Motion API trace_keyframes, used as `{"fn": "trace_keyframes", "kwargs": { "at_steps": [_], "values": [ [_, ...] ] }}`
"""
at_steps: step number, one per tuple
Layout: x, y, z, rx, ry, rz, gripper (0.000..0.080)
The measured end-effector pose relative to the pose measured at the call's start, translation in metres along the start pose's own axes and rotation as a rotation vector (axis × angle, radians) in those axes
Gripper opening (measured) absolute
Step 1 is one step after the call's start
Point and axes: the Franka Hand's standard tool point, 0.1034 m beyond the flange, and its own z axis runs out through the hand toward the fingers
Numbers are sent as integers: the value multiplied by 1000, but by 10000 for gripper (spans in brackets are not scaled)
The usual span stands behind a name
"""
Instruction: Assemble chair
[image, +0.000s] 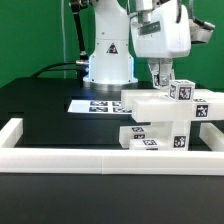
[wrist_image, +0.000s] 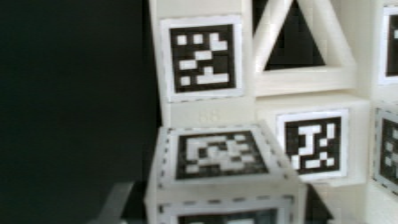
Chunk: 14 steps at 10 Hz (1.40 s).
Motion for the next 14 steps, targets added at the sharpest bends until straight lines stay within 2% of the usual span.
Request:
{"fn": "trace_keyframes", "kwargs": {
  "at_steps": [1, 2, 3, 5, 9, 12, 14],
  "values": [
    [0, 0, 0, 0, -1, 35, 285],
    [-1, 0, 0, 1, -5, 77, 338],
    [-1, 0, 0, 1, -5, 64, 338],
    [-1, 0, 0, 1, -5, 9, 611],
    [-9, -2, -3, -2, -10, -273, 647],
    [-7, -1, -2, -4, -8, -483, 648],
    [-8, -1, -2, -26, 17, -737, 648]
  ]
}}
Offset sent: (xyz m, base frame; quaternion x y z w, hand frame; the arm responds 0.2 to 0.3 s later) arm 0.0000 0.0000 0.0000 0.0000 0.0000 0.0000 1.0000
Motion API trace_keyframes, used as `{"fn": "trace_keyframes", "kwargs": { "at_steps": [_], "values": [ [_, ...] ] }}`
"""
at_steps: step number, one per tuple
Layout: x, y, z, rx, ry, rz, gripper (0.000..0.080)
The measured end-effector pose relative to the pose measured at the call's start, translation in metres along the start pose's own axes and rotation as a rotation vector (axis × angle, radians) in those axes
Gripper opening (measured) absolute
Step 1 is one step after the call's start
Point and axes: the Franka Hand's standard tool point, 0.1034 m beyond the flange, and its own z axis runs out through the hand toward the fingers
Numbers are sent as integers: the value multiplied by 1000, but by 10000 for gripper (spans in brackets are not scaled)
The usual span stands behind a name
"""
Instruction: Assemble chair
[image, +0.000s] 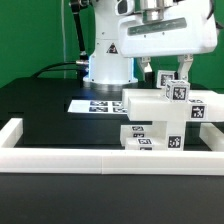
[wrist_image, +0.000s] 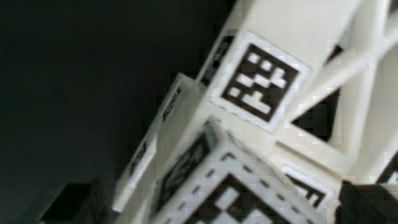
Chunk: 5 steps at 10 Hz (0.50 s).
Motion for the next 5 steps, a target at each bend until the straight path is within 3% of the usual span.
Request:
{"fn": "trace_keyframes", "kwargs": {
  "at_steps": [5],
  "values": [
    [4, -4, -4, -23, 6, -443, 648]
  ]
}}
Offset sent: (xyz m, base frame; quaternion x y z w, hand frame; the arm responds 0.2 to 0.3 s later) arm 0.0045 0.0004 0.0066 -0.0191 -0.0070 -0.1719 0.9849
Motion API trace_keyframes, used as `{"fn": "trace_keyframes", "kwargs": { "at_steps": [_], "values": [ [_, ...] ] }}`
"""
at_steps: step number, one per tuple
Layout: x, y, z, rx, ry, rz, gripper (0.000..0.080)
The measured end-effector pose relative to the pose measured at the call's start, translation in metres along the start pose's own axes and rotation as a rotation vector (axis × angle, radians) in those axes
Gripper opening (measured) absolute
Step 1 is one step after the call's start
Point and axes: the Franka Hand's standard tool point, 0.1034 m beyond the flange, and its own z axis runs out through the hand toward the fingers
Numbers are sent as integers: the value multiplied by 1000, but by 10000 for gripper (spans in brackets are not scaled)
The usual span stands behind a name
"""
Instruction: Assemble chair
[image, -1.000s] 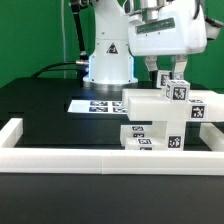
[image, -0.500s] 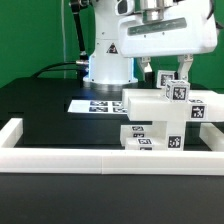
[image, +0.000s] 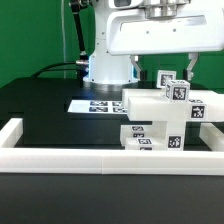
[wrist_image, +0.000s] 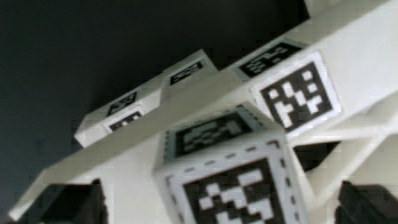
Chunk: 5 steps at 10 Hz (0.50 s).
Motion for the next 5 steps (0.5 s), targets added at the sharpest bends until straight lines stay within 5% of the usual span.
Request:
{"fn": "trace_keyframes", "kwargs": {
  "at_steps": [2, 4, 5],
  "values": [
    [0, 0, 1, -6, 0, -89, 622],
    [0, 0, 1, -6, -1, -85, 285],
    [0, 0, 1, -6, -1, -85, 285]
  ]
}}
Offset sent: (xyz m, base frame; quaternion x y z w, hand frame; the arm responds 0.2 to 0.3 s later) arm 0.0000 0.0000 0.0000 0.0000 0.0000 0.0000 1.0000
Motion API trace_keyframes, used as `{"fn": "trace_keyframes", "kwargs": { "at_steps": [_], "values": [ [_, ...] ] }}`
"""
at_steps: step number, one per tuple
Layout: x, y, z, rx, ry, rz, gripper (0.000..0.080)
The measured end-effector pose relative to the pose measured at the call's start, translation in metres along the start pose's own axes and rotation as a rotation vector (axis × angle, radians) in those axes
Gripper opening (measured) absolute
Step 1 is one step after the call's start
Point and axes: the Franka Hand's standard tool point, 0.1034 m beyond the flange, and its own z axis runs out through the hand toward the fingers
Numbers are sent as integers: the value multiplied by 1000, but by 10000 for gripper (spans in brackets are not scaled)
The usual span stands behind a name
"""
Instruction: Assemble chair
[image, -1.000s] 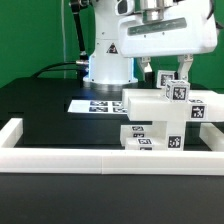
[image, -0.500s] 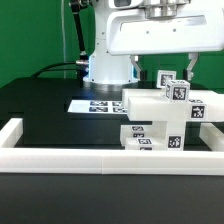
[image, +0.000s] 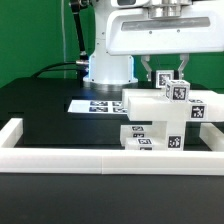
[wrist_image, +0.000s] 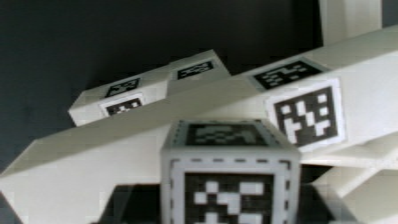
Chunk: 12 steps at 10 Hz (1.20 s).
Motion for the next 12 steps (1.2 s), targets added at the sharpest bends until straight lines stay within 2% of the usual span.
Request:
{"fn": "trace_keyframes", "kwargs": {
  "at_steps": [4, 6, 8, 10, 12],
  "values": [
    [0, 0, 0, 0, 0, 65, 288],
    [0, 0, 0, 3, 0, 243, 288],
    [1, 2, 1, 36, 4, 459, 289],
    [1, 3, 1, 54, -4, 654, 290],
    [0, 2, 2, 60, -12, 823, 290]
  ]
}}
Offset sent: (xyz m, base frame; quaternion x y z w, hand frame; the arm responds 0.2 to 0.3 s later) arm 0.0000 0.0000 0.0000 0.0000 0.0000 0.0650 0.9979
